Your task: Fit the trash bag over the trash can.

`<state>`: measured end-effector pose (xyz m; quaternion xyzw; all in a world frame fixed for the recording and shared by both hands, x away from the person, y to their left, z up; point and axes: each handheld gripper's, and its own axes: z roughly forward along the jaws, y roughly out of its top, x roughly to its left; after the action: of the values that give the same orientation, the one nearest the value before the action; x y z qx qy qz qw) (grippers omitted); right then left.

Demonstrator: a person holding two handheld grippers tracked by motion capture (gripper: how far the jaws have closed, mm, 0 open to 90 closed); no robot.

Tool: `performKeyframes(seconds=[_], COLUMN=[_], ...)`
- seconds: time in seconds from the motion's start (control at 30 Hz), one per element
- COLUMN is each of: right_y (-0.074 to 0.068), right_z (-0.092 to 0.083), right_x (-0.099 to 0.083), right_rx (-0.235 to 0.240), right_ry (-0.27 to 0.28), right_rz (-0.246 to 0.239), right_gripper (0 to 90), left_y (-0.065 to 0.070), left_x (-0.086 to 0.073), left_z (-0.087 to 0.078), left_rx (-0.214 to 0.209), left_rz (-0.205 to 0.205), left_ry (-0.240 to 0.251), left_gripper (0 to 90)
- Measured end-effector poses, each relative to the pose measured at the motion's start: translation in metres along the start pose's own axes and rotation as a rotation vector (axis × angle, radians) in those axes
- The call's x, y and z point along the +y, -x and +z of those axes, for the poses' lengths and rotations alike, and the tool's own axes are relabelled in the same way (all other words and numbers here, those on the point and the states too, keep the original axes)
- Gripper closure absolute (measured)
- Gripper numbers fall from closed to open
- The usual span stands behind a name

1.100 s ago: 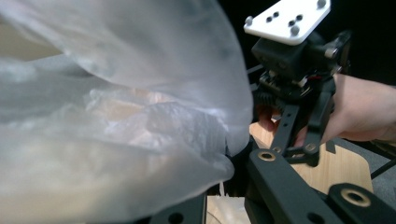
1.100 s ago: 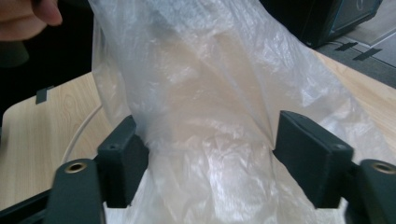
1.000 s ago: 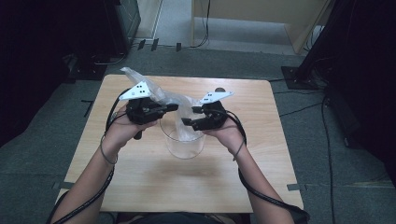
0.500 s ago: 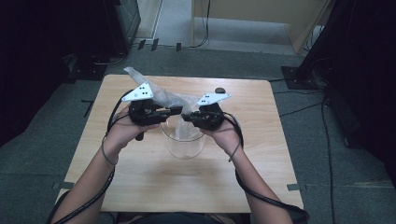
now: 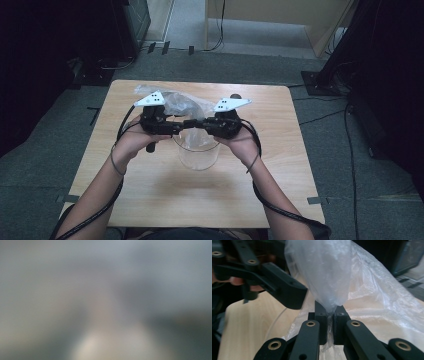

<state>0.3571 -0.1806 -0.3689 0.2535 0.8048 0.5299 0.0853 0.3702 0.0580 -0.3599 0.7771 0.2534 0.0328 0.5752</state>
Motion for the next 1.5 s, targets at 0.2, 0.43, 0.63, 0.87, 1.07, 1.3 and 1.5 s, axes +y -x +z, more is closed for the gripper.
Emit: performKeyframes(seconds=[0.2, 0.43, 0.63, 0.87, 1.07, 1.3, 1.5], right_y=[-0.009, -0.013, -0.011, -0.003, 0.007, 0.003, 0.000], right_z=[0.006, 0.012, 0.015, 0.006, -0.004, 0.010, 0.012], right_x=[0.001, 0.000, -0.003, -0.001, -0.001, -0.009, -0.009], right_rx=[0.058, 0.089, 0.088, 0.055, 0.006, -0.011, -0.004], right_ry=[-0.019, -0.028, -0.043, -0.036, -0.019, -0.116, -0.126], right_rz=[-0.057, -0.070, -0.070, -0.035, -0.018, -0.074, -0.099], right_gripper=[86.3, 85.1, 69.3, 55.8, 67.3, 70.9, 68.1], left_y=[-0.007, -0.006, -0.002, -0.009, -0.010, -0.001, 0.002], left_x=[-0.003, -0.002, -0.003, -0.001, 0.001, 0.003, -0.004], left_z=[-0.002, -0.003, 0.000, -0.009, -0.015, -0.011, 0.000], left_rx=[-0.061, -0.072, -0.029, 0.019, 0.032, 0.022, 0.080], left_rz=[-0.062, -0.037, 0.011, 0.015, 0.025, 0.048, 0.121], left_ry=[0.027, 0.032, 0.020, 0.009, -0.002, -0.014, -0.080], left_gripper=[39.7, 60.9, 83.9, 86.9, 86.9, 85.3, 84.9])
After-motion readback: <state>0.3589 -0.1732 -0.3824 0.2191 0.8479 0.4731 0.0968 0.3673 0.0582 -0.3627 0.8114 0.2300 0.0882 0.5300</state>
